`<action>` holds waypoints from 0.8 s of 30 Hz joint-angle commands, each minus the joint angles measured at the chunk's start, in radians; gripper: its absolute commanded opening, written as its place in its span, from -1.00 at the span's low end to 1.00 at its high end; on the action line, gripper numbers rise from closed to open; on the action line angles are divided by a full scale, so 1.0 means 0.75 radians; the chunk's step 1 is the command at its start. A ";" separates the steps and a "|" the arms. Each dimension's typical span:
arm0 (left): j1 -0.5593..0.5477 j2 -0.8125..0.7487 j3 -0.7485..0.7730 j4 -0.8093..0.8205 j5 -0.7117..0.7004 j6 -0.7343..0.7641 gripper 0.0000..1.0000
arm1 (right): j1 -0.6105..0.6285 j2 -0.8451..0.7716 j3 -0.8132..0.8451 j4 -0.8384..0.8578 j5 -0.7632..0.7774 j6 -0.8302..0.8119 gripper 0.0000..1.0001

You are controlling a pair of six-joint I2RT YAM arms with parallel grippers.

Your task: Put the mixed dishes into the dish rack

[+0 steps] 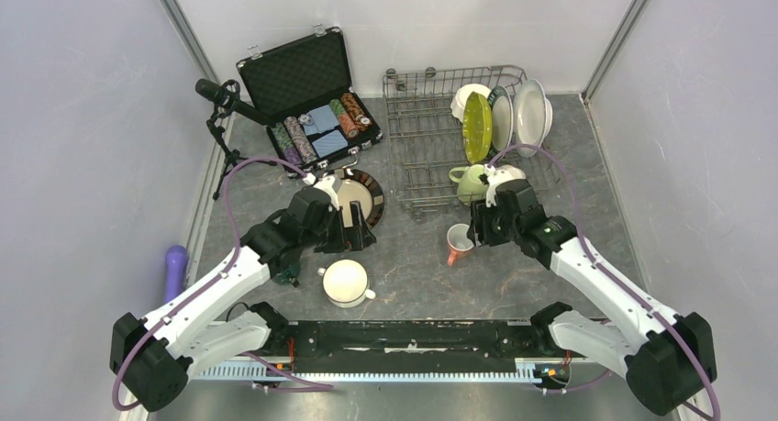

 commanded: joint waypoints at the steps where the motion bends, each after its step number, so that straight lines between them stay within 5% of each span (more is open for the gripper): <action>1: -0.001 -0.025 -0.007 0.068 0.029 -0.007 1.00 | 0.001 0.054 -0.005 0.125 -0.051 0.039 0.05; 14: -0.001 -0.023 -0.026 0.101 0.061 -0.024 1.00 | 0.001 0.143 -0.071 0.136 -0.072 0.008 -0.30; 15: -0.001 -0.021 -0.026 0.103 0.070 -0.022 1.00 | 0.001 0.148 -0.072 0.131 -0.071 0.003 -0.39; 17: -0.001 -0.013 -0.025 0.112 0.096 -0.018 1.00 | -0.001 0.159 -0.065 0.117 -0.072 -0.008 -0.94; 18: -0.001 -0.010 -0.026 0.122 0.116 -0.012 1.00 | 0.000 0.157 -0.051 0.104 -0.074 -0.012 -1.00; 24: 0.001 0.015 0.001 0.172 0.242 -0.056 1.00 | -0.002 0.010 0.013 0.183 -0.260 -0.044 -1.00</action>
